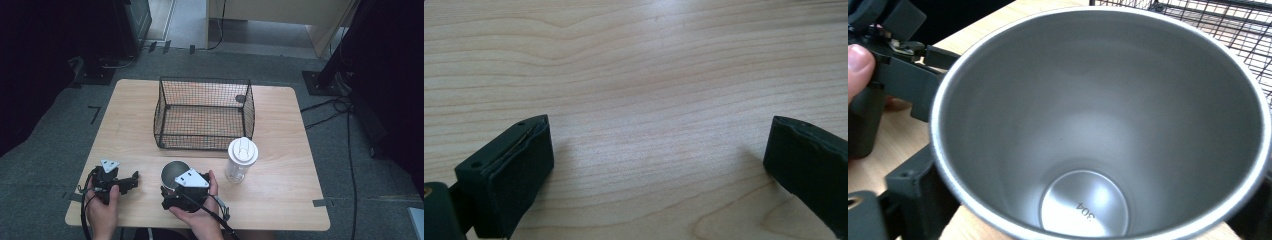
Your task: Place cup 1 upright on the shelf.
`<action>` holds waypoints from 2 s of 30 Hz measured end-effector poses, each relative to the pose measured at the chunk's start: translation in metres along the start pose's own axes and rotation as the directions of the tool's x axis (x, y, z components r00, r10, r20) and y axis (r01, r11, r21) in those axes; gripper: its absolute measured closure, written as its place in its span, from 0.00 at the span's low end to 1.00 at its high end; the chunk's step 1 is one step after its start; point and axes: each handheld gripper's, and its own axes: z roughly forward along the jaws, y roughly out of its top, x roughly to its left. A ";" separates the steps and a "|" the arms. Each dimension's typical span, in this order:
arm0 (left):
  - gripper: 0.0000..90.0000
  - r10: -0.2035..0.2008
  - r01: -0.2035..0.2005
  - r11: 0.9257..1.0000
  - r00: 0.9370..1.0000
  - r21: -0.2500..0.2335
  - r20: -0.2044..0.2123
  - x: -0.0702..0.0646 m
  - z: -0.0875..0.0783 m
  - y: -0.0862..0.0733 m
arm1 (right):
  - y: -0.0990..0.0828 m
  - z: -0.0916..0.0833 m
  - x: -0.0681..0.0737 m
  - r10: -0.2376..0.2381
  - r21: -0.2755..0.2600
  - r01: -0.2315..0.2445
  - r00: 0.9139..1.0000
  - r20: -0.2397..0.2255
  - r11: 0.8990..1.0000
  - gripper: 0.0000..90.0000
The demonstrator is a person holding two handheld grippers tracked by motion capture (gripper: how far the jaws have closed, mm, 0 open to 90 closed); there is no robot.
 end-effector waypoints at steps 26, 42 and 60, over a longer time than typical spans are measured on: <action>0.00 0.002 -0.002 1.000 1.000 0.000 0.000 0.000 0.000 0.000 | 0.000 0.002 0.006 -0.040 -0.029 0.041 0.999 0.023 0.999 0.08; 0.00 0.000 0.000 1.000 1.000 -0.001 0.000 0.000 0.000 0.000 | 0.003 -0.002 0.005 -0.027 -0.050 0.028 0.999 0.022 0.998 0.09; 0.00 0.000 0.000 1.000 1.000 0.000 -0.001 0.000 0.000 0.000 | 0.019 -0.016 -0.001 -0.028 -0.108 0.031 0.999 0.034 0.994 0.09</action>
